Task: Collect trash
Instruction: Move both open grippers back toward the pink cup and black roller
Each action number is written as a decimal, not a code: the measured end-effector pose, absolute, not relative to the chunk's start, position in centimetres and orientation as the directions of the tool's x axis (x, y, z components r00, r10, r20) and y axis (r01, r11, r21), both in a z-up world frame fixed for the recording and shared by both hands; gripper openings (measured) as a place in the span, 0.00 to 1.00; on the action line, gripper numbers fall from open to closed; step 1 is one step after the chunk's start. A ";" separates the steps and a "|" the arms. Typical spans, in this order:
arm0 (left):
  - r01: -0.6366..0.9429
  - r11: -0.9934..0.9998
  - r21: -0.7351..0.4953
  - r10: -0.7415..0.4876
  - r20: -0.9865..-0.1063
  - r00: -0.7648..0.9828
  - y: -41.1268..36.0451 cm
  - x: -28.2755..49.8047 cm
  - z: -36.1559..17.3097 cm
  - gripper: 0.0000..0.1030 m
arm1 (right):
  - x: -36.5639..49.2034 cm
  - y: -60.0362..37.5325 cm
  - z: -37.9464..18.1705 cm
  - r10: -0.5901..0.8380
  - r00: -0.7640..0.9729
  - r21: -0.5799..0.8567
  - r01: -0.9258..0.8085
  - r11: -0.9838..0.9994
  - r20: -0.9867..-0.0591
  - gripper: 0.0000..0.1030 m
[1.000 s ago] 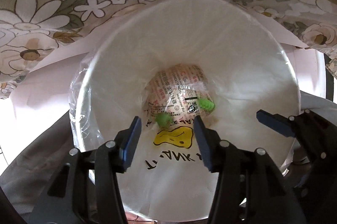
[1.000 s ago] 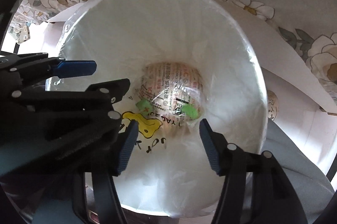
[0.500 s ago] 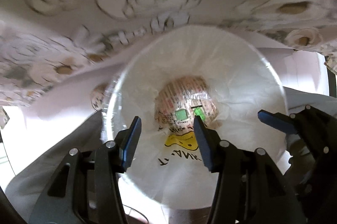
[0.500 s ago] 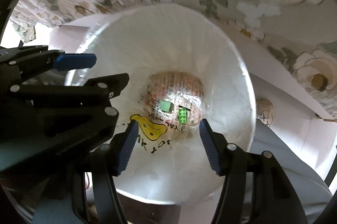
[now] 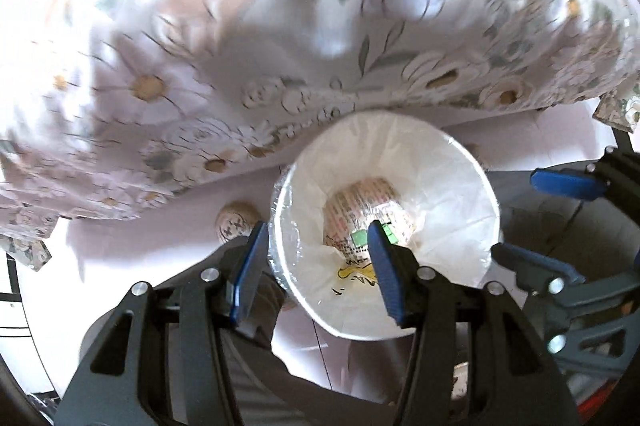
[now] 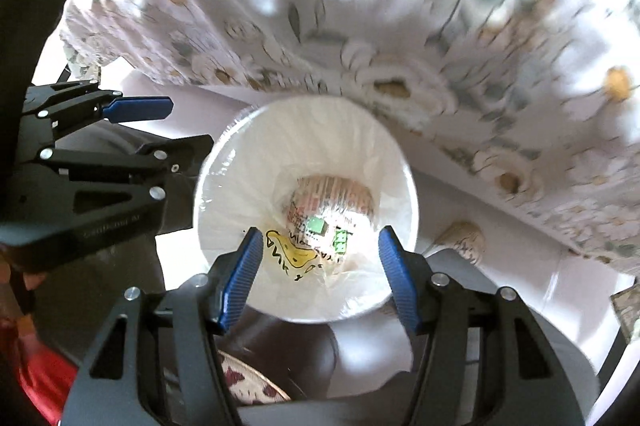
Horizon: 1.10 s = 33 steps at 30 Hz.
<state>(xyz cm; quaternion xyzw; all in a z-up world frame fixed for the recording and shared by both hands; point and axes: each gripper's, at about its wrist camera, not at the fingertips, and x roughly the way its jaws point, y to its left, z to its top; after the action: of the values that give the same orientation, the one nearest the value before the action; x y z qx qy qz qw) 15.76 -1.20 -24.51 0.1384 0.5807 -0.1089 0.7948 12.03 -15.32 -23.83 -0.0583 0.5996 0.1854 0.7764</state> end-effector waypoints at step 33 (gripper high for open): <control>0.175 0.975 0.138 -0.010 -0.759 0.651 1.2 18.6 -2.6 0.54 | 13.2 -16.6 -1.3 0.277 0.579 -0.024 -0.457 0.889 -0.767 0.65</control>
<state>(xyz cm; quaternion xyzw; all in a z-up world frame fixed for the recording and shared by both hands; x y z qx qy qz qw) 18.57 1.20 -2.65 0.0997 0.4147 -0.0514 0.9030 13.16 -16.57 -1.32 -0.1099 0.4091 0.2081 0.8816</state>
